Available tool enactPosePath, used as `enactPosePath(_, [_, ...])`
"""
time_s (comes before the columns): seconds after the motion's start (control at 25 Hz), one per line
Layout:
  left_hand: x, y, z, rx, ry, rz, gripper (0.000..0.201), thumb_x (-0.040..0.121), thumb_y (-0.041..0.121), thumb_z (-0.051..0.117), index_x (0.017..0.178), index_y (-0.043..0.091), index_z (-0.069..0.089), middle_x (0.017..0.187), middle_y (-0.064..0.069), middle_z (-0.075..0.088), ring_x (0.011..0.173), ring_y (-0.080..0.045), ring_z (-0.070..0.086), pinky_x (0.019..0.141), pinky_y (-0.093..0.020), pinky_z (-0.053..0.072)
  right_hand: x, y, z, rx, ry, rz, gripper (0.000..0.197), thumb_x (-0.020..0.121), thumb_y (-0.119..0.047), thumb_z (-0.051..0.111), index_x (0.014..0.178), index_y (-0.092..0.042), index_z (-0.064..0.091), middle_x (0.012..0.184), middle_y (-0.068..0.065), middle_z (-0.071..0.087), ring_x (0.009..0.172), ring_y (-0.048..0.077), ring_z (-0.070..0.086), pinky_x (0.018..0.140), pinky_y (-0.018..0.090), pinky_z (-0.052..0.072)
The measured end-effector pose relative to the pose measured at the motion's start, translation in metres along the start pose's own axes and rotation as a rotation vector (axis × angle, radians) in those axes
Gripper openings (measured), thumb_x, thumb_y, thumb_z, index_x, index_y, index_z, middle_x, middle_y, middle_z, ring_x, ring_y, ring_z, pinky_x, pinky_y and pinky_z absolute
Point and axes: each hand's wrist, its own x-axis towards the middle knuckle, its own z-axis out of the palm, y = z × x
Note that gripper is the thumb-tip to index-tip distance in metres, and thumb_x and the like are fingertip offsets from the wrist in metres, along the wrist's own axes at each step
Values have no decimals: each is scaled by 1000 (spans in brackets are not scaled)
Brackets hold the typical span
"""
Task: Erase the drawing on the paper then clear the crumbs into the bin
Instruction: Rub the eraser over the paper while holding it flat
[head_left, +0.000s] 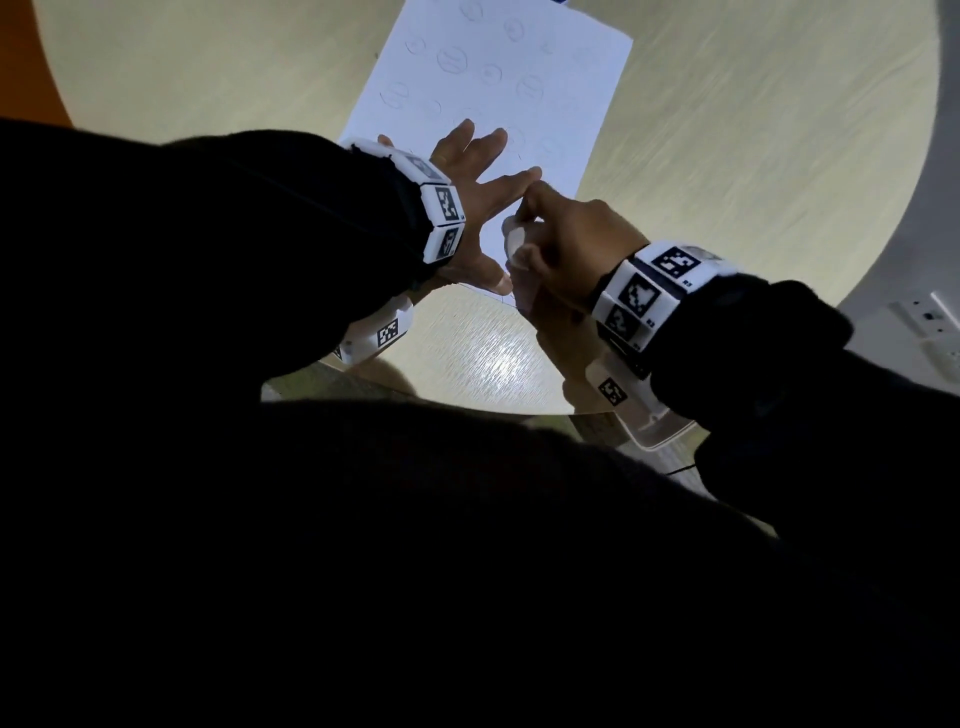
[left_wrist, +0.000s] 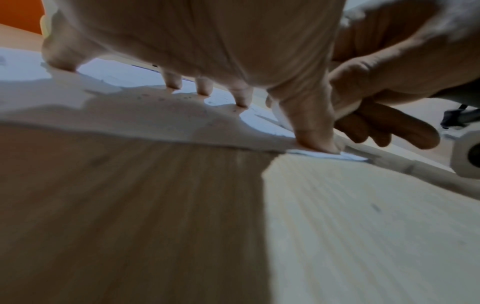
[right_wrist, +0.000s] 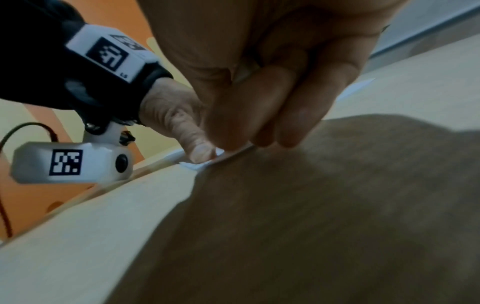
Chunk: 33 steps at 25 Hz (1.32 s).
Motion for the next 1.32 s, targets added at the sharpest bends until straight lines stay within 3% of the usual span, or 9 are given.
enactPosePath(0.16, [4, -1, 3, 37, -26, -1, 118, 56, 88, 55, 147, 48, -9, 160, 3, -16, 145, -25, -19, 107, -68, 1, 9, 7, -8, 29, 60, 92, 26, 91, -27, 48, 116, -21, 48, 89, 0, 57, 79, 24, 55, 68, 30, 39])
enactPosePath(0.36, [-2, 1, 3, -29, 22, 12, 115, 58, 81, 62, 149, 48, 0, 161, 2, -11, 146, -24, -16, 106, -69, 1, 1, -3, 0, -4, -27, 20, 32, 92, -25, 49, 124, -19, 46, 84, -10, 49, 79, 16, 49, 69, 25, 33])
enactPosePath(0.52, [-1, 1, 2, 6, -3, 4, 117, 56, 84, 59, 148, 48, -5, 161, 3, -13, 146, -24, -17, 105, -70, 1, 7, -1, -5, 18, 86, 96, 27, 91, -26, 48, 116, -19, 46, 90, 6, 61, 79, 28, 58, 67, 33, 43])
enactPosePath(0.64, [-4, 4, 0, -31, 21, 0, 114, 58, 78, 62, 149, 47, 0, 161, 3, -11, 146, -23, -15, 104, -71, 2, 3, -8, 4, -10, -26, 21, 35, 92, -25, 49, 126, -17, 44, 90, -1, 55, 80, 21, 52, 70, 29, 37])
enactPosePath(0.8, [0, 3, -3, 34, -32, -8, 117, 59, 85, 57, 148, 46, -9, 160, 3, -17, 146, -24, -19, 105, -71, 1, 11, 1, -9, 3, 86, 124, 29, 91, -27, 51, 118, -18, 46, 89, 5, 57, 78, 27, 57, 66, 31, 40])
enactPosePath(0.92, [-5, 5, 0, -8, 36, -1, 114, 59, 80, 61, 150, 46, 1, 161, 3, -11, 147, -22, -14, 103, -73, 2, -2, -10, 2, -45, -1, -5, 34, 92, -24, 49, 124, -14, 44, 90, -6, 53, 78, 19, 50, 69, 28, 36])
enactPosePath(1.08, [-2, 5, -4, 44, -31, -17, 115, 60, 85, 55, 148, 46, -9, 160, 5, -18, 146, -23, -19, 104, -72, 1, 12, 4, -12, 2, 56, 143, 29, 90, -28, 51, 117, -20, 45, 91, 5, 58, 79, 28, 56, 68, 33, 41])
enactPosePath(1.24, [-4, 5, -3, 22, -6, -21, 113, 61, 80, 59, 149, 45, -3, 160, 5, -14, 146, -22, -17, 103, -73, 2, -5, -6, 0, -46, -46, -19, 36, 91, -23, 51, 125, -14, 44, 77, -11, 44, 78, 20, 49, 67, 28, 33])
enactPosePath(1.32, [-4, 6, -5, 32, -30, -17, 114, 63, 81, 58, 149, 44, -6, 160, 4, -16, 146, -23, -19, 105, -71, 2, 1, 2, -5, -28, 41, 15, 28, 90, -26, 51, 117, -18, 47, 73, -11, 45, 75, 23, 51, 66, 29, 36])
